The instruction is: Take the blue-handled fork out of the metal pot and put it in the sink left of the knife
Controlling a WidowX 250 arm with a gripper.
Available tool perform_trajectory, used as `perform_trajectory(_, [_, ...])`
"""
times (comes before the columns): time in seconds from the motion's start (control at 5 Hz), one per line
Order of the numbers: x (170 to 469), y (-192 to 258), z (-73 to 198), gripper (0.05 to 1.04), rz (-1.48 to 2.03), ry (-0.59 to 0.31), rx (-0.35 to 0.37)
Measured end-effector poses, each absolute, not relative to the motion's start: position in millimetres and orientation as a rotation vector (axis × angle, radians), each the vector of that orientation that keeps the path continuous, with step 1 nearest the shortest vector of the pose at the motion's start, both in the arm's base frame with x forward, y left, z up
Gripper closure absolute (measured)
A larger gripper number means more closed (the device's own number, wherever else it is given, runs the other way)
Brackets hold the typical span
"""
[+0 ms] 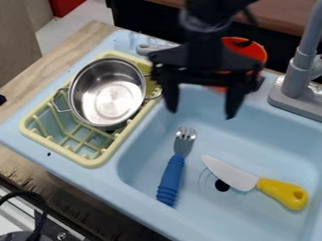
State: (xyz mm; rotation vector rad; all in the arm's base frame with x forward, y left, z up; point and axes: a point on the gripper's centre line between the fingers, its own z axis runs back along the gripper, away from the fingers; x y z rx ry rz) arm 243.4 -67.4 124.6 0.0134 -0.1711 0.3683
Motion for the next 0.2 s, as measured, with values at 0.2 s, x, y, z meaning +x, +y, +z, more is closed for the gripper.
perform_trajectory(0.2, [253.7,-88.6,117.6,0.085,0.378,-0.154,0.038])
